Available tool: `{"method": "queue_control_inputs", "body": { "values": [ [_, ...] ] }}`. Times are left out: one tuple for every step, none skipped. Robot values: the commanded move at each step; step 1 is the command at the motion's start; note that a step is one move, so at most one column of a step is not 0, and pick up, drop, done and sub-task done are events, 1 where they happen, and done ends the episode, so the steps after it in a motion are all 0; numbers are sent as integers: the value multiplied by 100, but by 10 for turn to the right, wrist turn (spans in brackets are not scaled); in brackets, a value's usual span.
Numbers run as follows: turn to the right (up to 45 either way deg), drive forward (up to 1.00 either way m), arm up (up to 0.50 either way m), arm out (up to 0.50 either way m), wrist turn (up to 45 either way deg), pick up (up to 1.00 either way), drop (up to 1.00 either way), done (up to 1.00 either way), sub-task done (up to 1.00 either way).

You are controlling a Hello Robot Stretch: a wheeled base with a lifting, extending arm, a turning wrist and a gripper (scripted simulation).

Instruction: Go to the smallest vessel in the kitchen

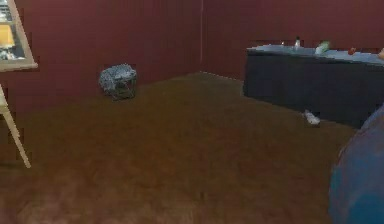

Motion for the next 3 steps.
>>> {"method": "queue_control_inputs", "body": {
  "values": [
    [0, 100, 0, 0, 0, 0, 0, 0, 0],
    [-60, 0, 0, 0, 0, 0, 0, 0, 0],
    [0, 5, 0, 0, 0, 0, 0, 0, 0]
  ]
}}
